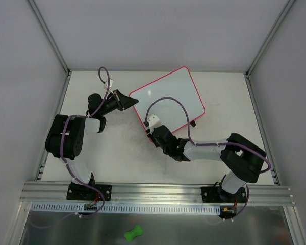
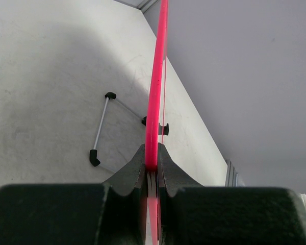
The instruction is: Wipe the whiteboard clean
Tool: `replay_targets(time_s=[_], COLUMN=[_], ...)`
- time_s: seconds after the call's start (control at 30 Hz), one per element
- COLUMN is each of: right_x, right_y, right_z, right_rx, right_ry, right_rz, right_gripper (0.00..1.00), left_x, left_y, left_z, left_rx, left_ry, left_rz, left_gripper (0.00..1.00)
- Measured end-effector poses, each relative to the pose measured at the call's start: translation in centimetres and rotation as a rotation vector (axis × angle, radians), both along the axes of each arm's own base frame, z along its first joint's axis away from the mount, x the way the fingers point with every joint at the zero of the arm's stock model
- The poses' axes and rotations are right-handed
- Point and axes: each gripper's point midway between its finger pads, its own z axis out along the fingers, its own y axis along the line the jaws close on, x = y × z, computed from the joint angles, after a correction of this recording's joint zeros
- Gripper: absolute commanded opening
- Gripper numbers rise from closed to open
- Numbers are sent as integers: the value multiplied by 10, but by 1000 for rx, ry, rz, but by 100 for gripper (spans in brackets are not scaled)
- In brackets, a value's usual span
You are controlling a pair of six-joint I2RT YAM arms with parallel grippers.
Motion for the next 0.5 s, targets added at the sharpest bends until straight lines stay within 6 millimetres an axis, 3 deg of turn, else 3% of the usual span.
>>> replay_targets(time_s=[0.27,0.5], right_x=[3,19], right_y=[5,25], right_z=[1,20], right_rx=[-32,-26], right_ry=[-2,-13], right_rz=[0,3], right_gripper=[0,0], left_x=[0,1], left_y=[0,1], left_z=[0,-1], left_rx=[1,2], left_ry=[-1,-1], left_rz=[2,7], left_gripper=[0,0])
